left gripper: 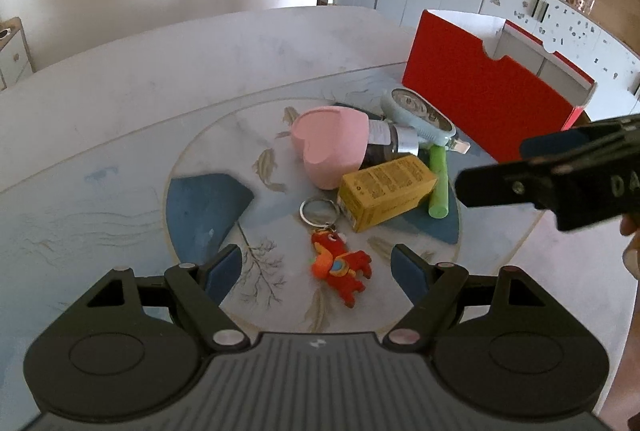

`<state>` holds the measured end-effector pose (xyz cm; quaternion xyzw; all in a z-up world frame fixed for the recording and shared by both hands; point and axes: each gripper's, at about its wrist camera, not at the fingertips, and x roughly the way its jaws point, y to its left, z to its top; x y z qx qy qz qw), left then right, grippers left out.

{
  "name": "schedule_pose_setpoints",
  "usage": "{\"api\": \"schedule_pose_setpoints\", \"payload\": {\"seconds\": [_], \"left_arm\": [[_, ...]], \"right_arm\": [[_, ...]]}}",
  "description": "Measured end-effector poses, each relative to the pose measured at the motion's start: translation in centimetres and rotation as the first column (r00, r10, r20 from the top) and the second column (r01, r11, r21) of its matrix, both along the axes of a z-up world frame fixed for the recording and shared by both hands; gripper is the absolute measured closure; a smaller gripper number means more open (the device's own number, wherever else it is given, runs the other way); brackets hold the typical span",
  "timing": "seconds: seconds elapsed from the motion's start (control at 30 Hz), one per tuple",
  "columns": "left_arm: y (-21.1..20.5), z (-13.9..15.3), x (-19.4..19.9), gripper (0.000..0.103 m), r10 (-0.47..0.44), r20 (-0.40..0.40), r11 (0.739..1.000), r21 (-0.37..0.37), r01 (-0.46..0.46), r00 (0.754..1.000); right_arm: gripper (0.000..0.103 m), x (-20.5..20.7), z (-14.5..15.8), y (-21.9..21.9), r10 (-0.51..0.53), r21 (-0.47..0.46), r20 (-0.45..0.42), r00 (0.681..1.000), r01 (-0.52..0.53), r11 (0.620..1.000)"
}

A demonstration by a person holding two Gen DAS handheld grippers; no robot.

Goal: Organize rigid objects
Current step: 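Close the left tool on the orange figure keychain while the right tool grasps the yellow box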

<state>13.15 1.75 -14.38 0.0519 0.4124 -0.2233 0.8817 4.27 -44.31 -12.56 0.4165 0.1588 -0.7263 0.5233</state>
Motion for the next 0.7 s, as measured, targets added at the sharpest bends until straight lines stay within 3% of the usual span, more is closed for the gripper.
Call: {"api": "schedule_pose_setpoints", "payload": {"seconds": [0.7], "left_arm": [[-1.9,-2.8,0.2,0.022,-0.044,0.046,0.998,0.038,0.043,0.998]], "right_arm": [[0.005,1.0,-2.5,-5.6,0.014,0.104,0.009,1.000,-0.015,0.994]]}}
